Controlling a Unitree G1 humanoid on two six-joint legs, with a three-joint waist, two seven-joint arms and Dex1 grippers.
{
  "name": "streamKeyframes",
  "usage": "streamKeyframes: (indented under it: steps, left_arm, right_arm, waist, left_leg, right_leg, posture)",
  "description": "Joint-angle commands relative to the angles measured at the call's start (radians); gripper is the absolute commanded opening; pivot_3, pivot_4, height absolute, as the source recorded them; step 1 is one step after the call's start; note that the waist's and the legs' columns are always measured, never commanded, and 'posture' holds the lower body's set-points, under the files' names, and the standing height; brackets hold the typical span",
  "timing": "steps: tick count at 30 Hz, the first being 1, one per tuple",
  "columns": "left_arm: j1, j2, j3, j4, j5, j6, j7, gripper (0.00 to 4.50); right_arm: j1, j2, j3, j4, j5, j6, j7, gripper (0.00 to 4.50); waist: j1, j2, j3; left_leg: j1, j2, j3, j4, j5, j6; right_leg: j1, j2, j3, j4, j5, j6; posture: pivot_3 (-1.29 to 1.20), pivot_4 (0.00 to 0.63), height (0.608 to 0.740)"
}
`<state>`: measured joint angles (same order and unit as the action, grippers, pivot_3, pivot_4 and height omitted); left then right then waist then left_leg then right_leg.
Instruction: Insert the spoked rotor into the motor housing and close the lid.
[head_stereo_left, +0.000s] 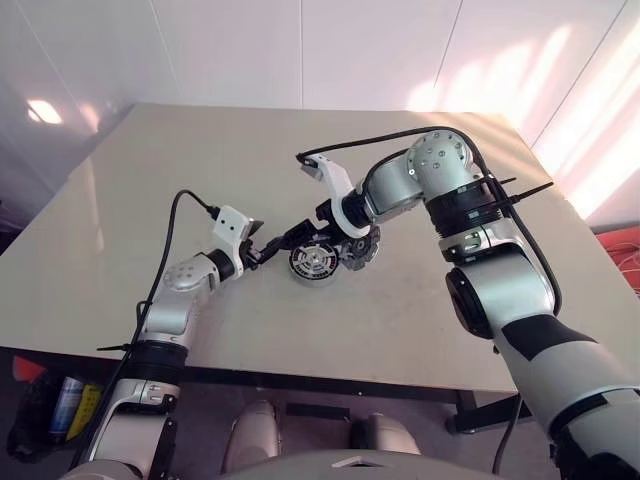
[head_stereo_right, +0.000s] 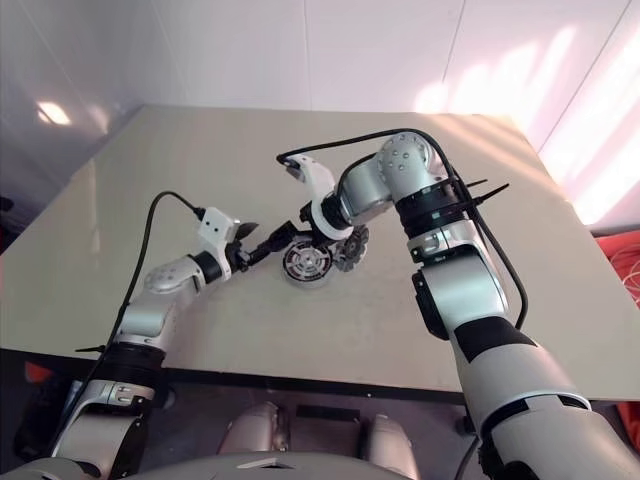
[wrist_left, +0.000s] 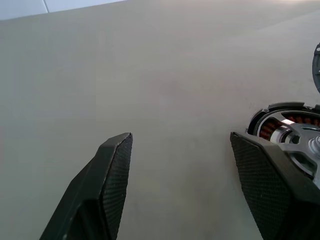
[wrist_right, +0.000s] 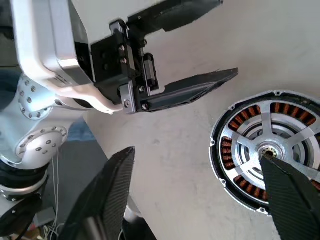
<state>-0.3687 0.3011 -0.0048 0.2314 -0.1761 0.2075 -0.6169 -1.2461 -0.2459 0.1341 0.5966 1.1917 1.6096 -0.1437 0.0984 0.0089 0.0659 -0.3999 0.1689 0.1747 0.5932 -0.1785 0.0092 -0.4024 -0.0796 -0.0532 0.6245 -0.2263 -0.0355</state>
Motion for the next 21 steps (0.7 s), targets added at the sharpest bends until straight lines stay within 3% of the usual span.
streamKeyframes:
  steps: [1, 3, 6, 9, 11, 15, 21]
  left_arm:
    - [-0.027, 0.003, 0.011, 0.007, -0.006, -0.037, -0.003, 3.34]
    - [-0.028, 0.002, 0.01, 0.018, -0.007, -0.045, -0.006, 3.34]
    - [-0.033, -0.005, 0.007, 0.03, -0.011, -0.05, -0.011, 3.34]
    - [-0.043, -0.009, 0.009, 0.036, -0.018, -0.045, -0.021, 3.34]
    - [-0.053, -0.004, 0.008, 0.031, -0.024, -0.023, -0.032, 3.34]
    - [-0.082, 0.011, 0.01, 0.041, -0.031, 0.0, -0.055, 3.34]
    - [-0.132, 0.005, -0.011, 0.112, -0.018, -0.018, -0.086, 3.34]
  right_arm:
    - [-0.107, 0.009, -0.13, -0.086, -0.036, -0.014, 0.013, 4.36]
    - [-0.117, 0.003, -0.157, -0.128, -0.065, -0.05, 0.074, 4.36]
    - [-0.064, -0.101, -0.082, -0.298, -0.19, -0.244, 0.305, 4.36]
    - [0.078, -0.323, 0.128, -0.521, -0.44, -0.56, 0.612, 4.36]
    - [0.185, -0.435, 0.186, -0.578, -0.563, -0.708, 0.721, 4.36]
    - [0.393, -0.56, 0.115, -0.626, -0.666, -0.804, 0.76, 3.41]
    - [0.645, -0.705, 0.124, -0.67, -0.893, -0.957, 0.762, 1.23]
  waist:
    - [0.0, 0.0, 0.0]
    - [0.001, 0.0, 0.0]
    - [0.009, -0.001, 0.0]
    - [0.043, -0.004, -0.001]
    - [0.055, -0.005, -0.001]
    - [0.055, -0.004, -0.001]
    - [0.05, -0.004, -0.001]
  left_leg:
    - [-0.001, 0.0, 0.0, 0.0, 0.0, 0.0]
    - [-0.002, 0.001, 0.0, 0.0, 0.0, 0.0]
    - [-0.002, 0.001, -0.001, -0.001, 0.0, 0.0]
    - [-0.003, 0.0, -0.002, 0.0, 0.0, 0.0]
    - [-0.003, 0.0, -0.003, 0.001, 0.0, 0.0]
    - [-0.002, -0.001, -0.003, 0.003, 0.0, 0.0]
    - [0.001, 0.0, -0.002, 0.004, 0.001, 0.0]
  right_leg:
    - [-0.001, 0.0, 0.0, 0.0, 0.0, 0.001]
    - [-0.002, 0.001, 0.0, 0.0, 0.001, 0.001]
    - [-0.001, 0.001, 0.0, -0.001, 0.001, 0.001]
    - [0.0, 0.001, -0.001, -0.003, 0.001, 0.003]
    - [0.002, 0.001, -0.001, -0.004, 0.002, 0.005]
    - [0.003, 0.0, 0.0, -0.001, 0.003, 0.006]
    - [0.004, 0.001, 0.0, -0.001, 0.003, -0.002]
  posture:
    - [0.0, 0.0, 0.74]
    - [0.0, 0.0, 0.74]
    - [0.0, 0.0, 0.74]
    - [0.0, 0.0, 0.74]
    - [0.0, 0.0, 0.74]
    - [0.0, 0.0, 0.74]
    - [0.0, 0.0, 0.74]
